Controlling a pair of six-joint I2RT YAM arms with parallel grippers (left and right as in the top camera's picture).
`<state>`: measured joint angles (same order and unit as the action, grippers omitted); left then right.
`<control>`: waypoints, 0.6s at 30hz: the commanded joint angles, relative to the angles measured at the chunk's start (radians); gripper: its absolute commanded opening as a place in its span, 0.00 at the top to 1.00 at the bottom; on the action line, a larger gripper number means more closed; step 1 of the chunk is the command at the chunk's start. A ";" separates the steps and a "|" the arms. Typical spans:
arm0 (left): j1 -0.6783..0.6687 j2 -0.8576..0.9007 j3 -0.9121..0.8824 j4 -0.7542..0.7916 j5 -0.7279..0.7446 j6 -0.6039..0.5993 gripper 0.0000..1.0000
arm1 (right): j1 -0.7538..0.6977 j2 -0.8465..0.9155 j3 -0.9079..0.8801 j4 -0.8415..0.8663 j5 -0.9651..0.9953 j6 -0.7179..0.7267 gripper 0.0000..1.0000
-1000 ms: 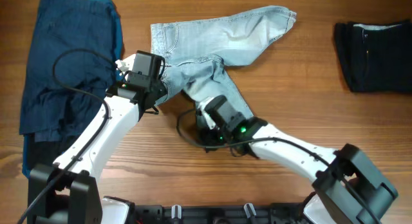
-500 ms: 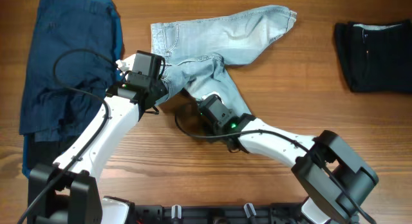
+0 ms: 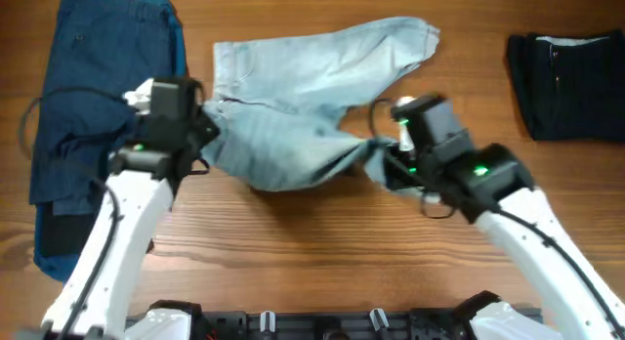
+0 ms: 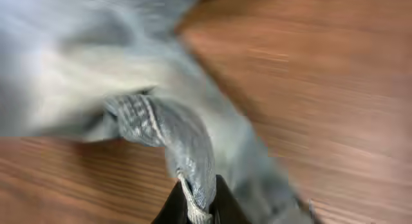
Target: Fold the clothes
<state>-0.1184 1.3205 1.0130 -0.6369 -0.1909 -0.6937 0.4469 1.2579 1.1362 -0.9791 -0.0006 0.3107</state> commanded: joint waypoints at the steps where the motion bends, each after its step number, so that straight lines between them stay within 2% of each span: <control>1: 0.108 -0.079 0.016 -0.018 -0.014 0.009 0.96 | -0.118 -0.005 0.011 -0.043 -0.041 -0.120 0.96; 5: 0.160 -0.088 0.016 -0.069 0.061 0.009 0.96 | -0.222 -0.005 0.011 -0.065 -0.034 -0.164 0.96; 14: 0.160 -0.088 0.016 -0.187 0.242 0.010 0.96 | -0.271 -0.005 0.011 -0.088 -0.033 -0.180 0.96; 15: 0.159 -0.088 0.016 -0.187 0.280 0.026 0.96 | -0.272 -0.005 0.011 -0.087 -0.029 -0.179 0.91; 17: 0.159 -0.089 0.016 -0.189 0.345 0.063 0.96 | -0.272 -0.005 0.011 -0.087 -0.018 -0.178 0.50; 18: 0.157 -0.089 0.016 -0.195 0.358 0.066 0.96 | -0.272 -0.005 0.011 -0.088 -0.019 -0.176 0.42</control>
<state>0.0315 1.2488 1.0130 -0.8238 0.0608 -0.6811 0.1829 1.2583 1.1358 -1.0630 -0.0467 0.1444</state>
